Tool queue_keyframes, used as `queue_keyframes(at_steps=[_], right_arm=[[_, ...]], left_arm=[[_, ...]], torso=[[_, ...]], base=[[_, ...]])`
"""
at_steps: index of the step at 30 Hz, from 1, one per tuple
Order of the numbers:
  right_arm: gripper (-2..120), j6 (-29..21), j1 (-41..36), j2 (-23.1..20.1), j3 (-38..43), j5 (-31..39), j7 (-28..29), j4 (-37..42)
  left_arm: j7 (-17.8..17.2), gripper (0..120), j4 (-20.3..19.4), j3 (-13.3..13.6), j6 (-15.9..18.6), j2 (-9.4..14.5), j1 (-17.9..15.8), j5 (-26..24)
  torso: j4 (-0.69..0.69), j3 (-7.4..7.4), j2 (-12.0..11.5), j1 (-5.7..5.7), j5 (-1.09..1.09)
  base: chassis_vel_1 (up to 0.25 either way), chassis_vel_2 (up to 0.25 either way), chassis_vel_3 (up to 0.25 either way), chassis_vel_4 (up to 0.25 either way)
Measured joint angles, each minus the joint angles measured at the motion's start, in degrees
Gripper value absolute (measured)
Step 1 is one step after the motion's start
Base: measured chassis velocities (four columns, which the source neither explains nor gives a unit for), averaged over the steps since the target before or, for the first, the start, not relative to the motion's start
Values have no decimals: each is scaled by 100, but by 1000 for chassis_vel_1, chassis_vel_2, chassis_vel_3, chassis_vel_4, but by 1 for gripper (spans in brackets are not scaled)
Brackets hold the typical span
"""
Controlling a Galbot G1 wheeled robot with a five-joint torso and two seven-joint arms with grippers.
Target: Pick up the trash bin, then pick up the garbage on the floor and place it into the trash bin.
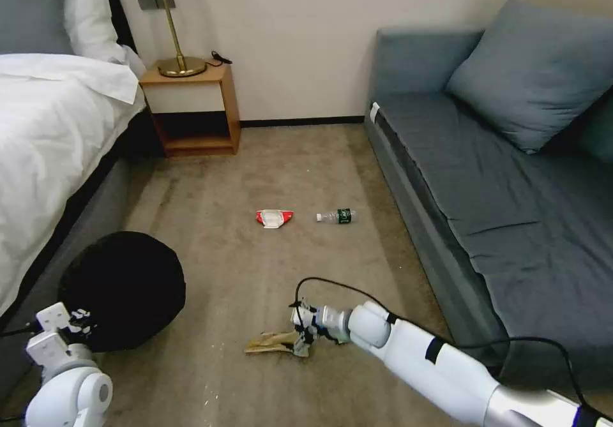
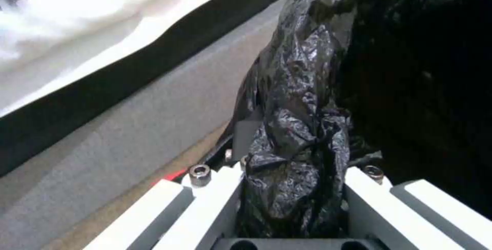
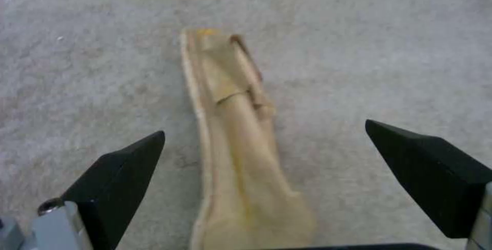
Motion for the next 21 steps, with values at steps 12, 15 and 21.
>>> queue_keyframes(at_steps=[12, 15, 21], right_arm=[[88, 243, -153, 487, 471, -582, -117, -836], [79, 266, -176, 485, 518, -600, -135, -850], [53, 343, -192, 537, 645, -642, -188, -932]], left_arm=[[30, 1, -30, -5, -116, -89, 127, 20], [31, 1, -29, -9, -140, -99, 146, 20], [33, 1, -97, 14, -125, -134, 207, -52]], torso=[[0, 0, 0, 0, 0], [0, 0, 0, 0, 0], [1, 0, 0, 0, 0]], base=[[0, 0, 0, 0], [0, 0, 0, 0], [0, 0, 0, 0]])
